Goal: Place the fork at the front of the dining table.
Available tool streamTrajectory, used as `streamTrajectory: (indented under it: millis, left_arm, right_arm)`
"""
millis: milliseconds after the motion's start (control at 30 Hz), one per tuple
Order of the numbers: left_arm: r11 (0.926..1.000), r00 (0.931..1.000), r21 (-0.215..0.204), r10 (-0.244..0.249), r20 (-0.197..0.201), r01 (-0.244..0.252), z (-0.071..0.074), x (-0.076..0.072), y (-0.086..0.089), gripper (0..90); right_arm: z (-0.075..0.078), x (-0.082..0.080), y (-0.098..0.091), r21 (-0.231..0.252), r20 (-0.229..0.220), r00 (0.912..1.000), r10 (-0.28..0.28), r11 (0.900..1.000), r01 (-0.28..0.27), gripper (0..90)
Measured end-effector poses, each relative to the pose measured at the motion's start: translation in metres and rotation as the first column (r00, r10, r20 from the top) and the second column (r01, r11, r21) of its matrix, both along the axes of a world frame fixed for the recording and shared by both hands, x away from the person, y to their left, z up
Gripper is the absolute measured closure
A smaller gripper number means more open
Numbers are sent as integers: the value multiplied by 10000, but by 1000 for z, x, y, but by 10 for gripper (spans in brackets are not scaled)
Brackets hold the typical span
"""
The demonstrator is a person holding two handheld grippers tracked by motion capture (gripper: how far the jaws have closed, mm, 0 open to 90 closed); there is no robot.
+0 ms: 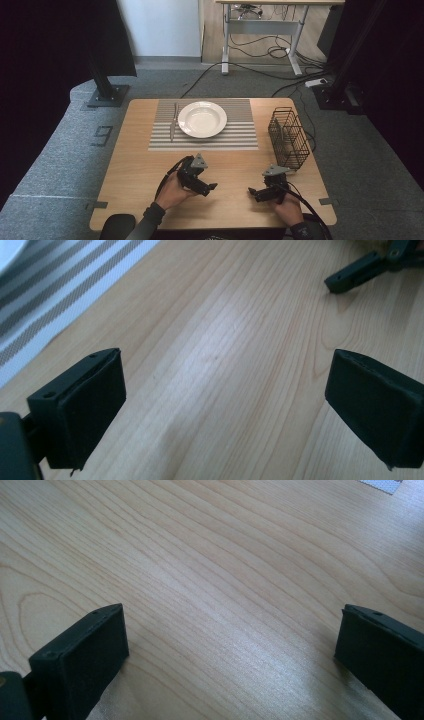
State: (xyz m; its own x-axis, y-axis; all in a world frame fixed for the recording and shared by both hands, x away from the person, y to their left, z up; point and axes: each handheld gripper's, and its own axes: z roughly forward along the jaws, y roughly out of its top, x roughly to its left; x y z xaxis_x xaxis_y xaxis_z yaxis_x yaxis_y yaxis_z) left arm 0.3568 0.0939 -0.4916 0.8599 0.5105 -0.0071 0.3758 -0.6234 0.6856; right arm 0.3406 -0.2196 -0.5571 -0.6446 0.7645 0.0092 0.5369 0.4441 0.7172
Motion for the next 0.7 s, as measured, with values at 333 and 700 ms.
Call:
streamTrajectory:
  millis: [333,700]
  left_arm:
    - [9992,9993,206,-333,195,329,19,14,-23,43]
    - [9977,9975,191,-654,280,649,43,25,-47,75]
  right_arm:
    - [0,-1,0,-3,-5,10000,-2,10000,2,0]
    - [0,-1,0,0,6,10000,5,10000,-5,0]
